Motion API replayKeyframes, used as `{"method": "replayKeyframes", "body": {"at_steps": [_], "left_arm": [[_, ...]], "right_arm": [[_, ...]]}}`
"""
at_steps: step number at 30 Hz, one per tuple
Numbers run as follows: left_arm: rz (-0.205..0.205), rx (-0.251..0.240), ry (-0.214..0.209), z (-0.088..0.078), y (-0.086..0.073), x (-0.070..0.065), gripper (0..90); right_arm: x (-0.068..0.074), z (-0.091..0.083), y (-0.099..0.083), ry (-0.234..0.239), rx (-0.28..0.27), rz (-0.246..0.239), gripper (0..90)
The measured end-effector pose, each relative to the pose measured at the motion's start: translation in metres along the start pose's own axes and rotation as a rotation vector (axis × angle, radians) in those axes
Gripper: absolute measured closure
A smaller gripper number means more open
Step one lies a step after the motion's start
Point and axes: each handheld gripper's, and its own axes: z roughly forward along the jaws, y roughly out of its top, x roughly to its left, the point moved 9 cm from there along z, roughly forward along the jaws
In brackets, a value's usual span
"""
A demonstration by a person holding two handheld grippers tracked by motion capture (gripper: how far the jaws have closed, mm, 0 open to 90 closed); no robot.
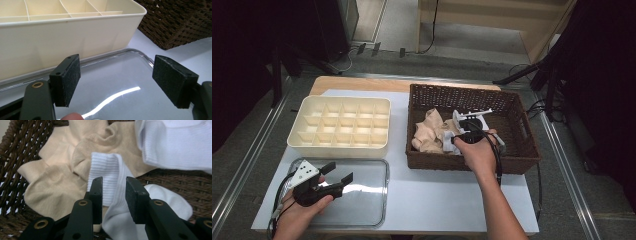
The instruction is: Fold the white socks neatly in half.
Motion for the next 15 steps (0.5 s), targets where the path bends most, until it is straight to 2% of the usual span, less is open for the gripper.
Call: {"method": "replayKeyframes", "body": {"at_steps": [3,5,8,12,15], "left_arm": [[-0.002,-0.003,-0.001,-0.001,0.001,0.0,23.8],[-0.002,-0.002,-0.001,-0.001,0.001,0.001,23.8],[-0.003,-0.004,0.001,-0.001,0.001,0.001,23.8],[-0.001,-0.003,0.0,-0.001,0.0,0.001,23.8],[0.001,-0.004,0.001,-0.001,0.001,0.0,23.8]], "right_arm": [[-0.003,0.0,0.007,-0.002,-0.025,0.011,70.8],[-0.004,0.005,0.006,0.0,0.01,0.007,70.5],[-0.006,0.007,0.009,0.009,0.033,0.038,69.8],[-0.007,0.012,0.007,0.016,0.093,0.056,65.2],[-0.01,0.016,0.008,0.006,0.103,0.062,62.1]]}}
